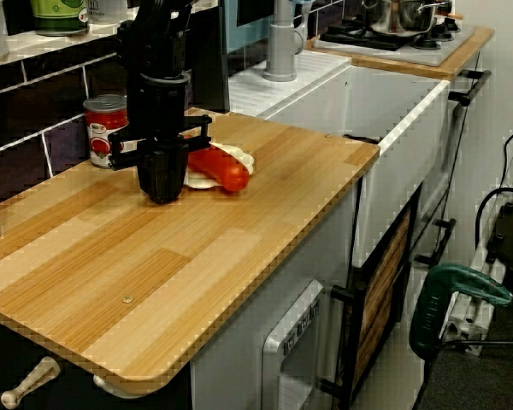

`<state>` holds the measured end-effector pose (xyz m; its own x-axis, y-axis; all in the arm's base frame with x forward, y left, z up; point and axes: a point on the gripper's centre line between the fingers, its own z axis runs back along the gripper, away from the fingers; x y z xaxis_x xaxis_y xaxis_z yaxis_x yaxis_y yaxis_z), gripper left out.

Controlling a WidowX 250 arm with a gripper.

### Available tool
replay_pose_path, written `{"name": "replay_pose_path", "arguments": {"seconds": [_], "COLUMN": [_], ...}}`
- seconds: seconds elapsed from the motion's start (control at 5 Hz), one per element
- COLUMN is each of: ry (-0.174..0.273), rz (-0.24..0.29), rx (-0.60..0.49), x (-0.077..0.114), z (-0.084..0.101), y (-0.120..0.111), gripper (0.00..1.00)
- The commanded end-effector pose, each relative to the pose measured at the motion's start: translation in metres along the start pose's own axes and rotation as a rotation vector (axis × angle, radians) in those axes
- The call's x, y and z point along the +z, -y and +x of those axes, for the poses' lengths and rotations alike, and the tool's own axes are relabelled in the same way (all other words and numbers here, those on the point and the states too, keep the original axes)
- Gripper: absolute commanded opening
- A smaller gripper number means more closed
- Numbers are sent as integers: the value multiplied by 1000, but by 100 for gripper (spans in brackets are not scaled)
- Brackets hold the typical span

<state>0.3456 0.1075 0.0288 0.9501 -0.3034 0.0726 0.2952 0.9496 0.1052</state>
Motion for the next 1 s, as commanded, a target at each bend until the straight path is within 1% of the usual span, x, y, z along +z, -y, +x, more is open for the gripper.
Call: {"name": "replay_pose_path", "arguments": {"seconds": [0.0,0.2,0.8], "ry": [-4,-5,-55], "rz": [-25,-38,-153], "rx": [-62,-76,-85], "x": [5,6,16], "z": [-2,-5,-4], "y": [40,55,72], "gripper": [0,0,0]}}
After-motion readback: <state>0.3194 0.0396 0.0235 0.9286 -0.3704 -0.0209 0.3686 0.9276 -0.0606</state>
